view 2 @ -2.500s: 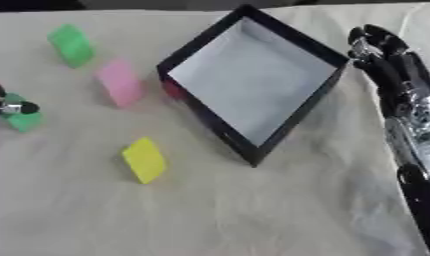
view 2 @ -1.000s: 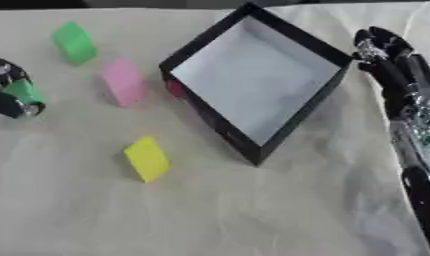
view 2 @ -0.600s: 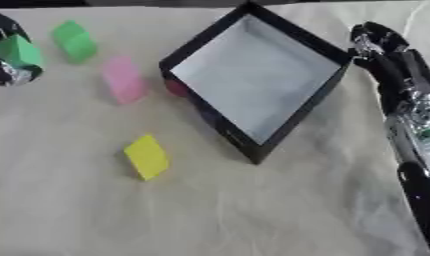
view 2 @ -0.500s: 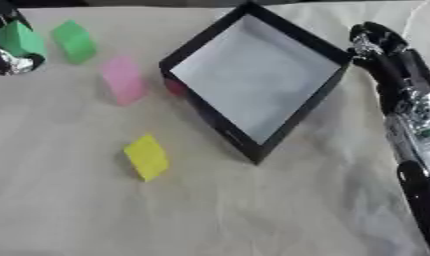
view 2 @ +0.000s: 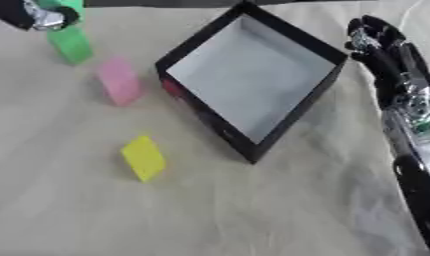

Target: Pick up objects on the table and place them in the box.

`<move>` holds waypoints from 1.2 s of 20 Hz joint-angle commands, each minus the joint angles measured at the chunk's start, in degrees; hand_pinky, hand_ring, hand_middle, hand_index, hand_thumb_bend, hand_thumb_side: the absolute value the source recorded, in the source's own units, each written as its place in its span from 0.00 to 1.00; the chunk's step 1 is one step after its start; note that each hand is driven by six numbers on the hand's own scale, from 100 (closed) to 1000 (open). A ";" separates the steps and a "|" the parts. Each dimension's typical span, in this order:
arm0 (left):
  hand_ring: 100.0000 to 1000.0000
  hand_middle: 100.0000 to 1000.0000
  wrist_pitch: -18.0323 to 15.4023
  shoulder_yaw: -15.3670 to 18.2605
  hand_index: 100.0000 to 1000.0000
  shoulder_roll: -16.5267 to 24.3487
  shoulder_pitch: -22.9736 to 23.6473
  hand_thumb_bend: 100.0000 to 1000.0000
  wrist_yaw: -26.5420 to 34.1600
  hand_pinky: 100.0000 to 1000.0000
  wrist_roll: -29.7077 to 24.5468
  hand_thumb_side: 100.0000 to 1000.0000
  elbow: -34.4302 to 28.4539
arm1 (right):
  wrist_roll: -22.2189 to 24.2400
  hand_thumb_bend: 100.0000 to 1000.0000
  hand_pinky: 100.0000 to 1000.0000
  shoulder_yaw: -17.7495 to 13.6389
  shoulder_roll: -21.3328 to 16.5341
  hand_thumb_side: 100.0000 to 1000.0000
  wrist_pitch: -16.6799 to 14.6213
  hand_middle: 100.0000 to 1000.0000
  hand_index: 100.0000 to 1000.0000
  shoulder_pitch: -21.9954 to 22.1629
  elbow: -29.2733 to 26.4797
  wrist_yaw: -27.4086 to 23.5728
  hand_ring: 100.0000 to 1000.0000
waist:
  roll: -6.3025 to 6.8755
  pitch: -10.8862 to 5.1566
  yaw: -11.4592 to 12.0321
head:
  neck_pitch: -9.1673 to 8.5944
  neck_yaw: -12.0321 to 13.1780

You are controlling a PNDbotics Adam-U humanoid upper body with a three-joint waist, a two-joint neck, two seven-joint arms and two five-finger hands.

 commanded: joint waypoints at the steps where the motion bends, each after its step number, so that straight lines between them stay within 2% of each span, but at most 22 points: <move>1: 0.60 0.52 -4.03 0.04 0.58 -3.99 -3.57 0.00 -1.28 0.75 -0.27 0.18 2.03 | -0.46 0.10 0.85 -0.73 -1.97 0.44 -0.12 0.80 0.88 -1.89 -1.20 -0.70 0.76 | -0.22 -2.43 -0.50 | -0.24 0.65; 6: 0.60 0.53 -12.97 -2.69 0.59 -8.84 -5.77 0.10 -7.11 0.74 -1.95 0.16 7.26 | -1.68 0.09 0.85 -1.58 -2.54 0.43 -0.55 0.80 0.88 -5.48 -2.30 -1.71 0.76 | 0.11 -1.89 -2.09 | -1.00 2.22; 9: 0.60 0.53 -19.49 -4.01 0.59 -11.12 -5.47 0.13 -10.95 0.74 -1.63 0.18 10.66 | -1.85 0.09 0.85 -1.66 -2.77 0.43 -0.76 0.80 0.88 -8.28 -3.11 -2.10 0.76 | 0.24 -1.20 -3.70 | -1.93 3.79; 11: 0.61 0.54 -22.69 -4.25 0.60 -12.47 -5.13 0.14 -13.91 0.74 -1.05 0.18 13.14 | -1.96 0.09 0.85 -1.72 -2.67 0.43 -0.82 0.80 0.88 -9.66 -3.40 -2.27 0.76 | 0.31 -0.67 -4.70 | -2.56 4.58; 17: 0.62 0.56 -27.63 -3.45 0.61 -15.92 -4.02 0.17 -20.89 0.74 3.28 0.18 19.41 | -1.61 0.09 0.85 -1.33 -1.85 0.43 -0.60 0.80 0.88 -11.41 -3.55 -2.36 0.76 | 0.88 0.83 -6.59 | -3.66 6.23; 21: 0.65 0.58 -29.92 -2.55 0.64 -17.56 -3.04 0.20 -23.59 0.76 4.97 0.24 23.61 | -1.24 0.09 0.85 -1.01 -1.30 0.43 -0.42 0.80 0.88 -11.88 -3.59 -2.30 0.76 | 1.23 1.47 -7.30 | -3.84 6.58; 24: 0.68 0.63 -30.84 -1.81 0.69 -18.42 -2.74 0.26 -24.45 0.78 7.05 0.31 25.48 | -1.03 0.09 0.85 -0.87 -0.86 0.44 -0.30 0.80 0.88 -12.02 -3.56 -2.26 0.76 | 1.33 1.76 -7.59 | -3.88 6.70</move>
